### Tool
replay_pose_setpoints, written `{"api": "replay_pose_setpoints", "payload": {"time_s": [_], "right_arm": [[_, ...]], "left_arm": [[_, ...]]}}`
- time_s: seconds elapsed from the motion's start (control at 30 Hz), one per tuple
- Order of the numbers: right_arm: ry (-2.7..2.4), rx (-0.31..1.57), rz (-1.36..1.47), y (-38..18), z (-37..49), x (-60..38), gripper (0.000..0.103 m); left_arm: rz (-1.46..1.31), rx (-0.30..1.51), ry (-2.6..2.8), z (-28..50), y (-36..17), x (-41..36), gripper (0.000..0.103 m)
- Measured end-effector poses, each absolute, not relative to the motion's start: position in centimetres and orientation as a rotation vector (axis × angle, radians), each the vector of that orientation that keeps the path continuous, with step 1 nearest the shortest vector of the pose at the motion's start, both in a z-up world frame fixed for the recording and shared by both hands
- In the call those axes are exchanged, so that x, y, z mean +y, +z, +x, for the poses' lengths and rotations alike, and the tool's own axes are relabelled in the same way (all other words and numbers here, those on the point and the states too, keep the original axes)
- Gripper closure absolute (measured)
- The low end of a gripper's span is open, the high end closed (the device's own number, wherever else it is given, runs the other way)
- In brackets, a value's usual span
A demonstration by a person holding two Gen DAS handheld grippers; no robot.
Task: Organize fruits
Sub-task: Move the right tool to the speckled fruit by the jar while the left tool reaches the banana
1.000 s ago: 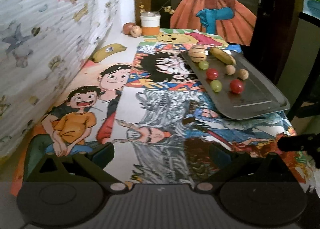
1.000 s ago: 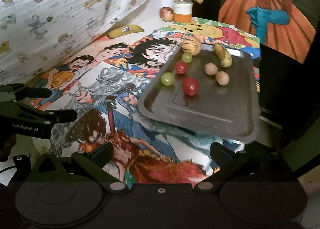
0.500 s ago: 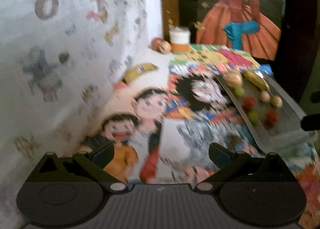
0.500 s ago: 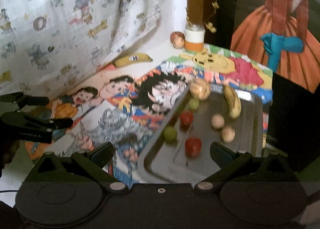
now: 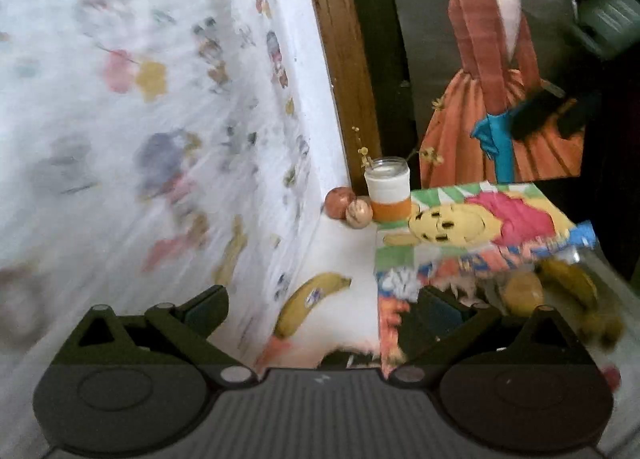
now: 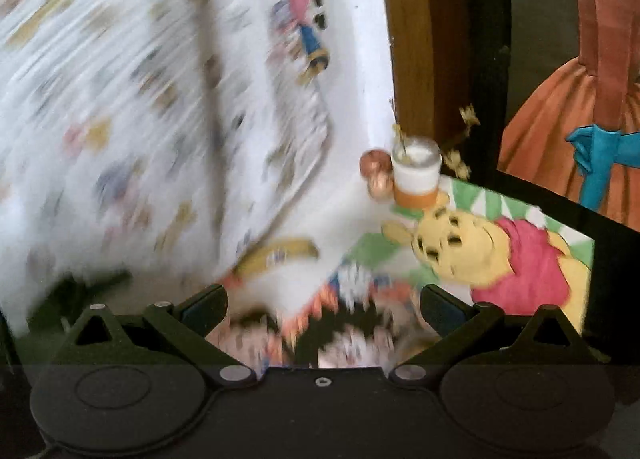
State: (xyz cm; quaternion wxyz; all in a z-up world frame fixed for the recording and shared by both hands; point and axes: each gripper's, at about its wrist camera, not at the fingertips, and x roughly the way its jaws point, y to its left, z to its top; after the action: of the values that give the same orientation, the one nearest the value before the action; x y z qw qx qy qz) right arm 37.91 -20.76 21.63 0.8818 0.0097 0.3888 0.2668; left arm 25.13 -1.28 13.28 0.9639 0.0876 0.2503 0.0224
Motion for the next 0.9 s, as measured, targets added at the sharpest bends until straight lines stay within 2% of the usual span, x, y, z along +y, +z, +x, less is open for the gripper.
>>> {"api": "replay_pose_setpoints", "payload": {"time_s": [0.17, 0.4, 0.57, 0.9], "right_arm": [[0.592, 0.826, 0.153, 18.4, 45.8, -18.6, 0.001], [0.588, 0.779, 0.247, 9.0, 53.2, -16.6, 0.002], [0.562, 0.806, 0.357, 4.5, 57.7, -15.3, 0.008], [0.38, 0.763, 0.469, 1.9, 61.0, -13.6, 0.018]], "left_arm": [[0.167, 0.534, 0.012, 31.7, 10.7, -1.0, 0.0], [0.346, 0.55, -0.004, 36.8, 4.9, -1.6, 0.0], [0.378, 0.575, 0.005, 39.1, 2.5, -1.1, 0.0], [0.421, 0.584, -0.014, 41.7, 0.3, -0.7, 0.001]]}}
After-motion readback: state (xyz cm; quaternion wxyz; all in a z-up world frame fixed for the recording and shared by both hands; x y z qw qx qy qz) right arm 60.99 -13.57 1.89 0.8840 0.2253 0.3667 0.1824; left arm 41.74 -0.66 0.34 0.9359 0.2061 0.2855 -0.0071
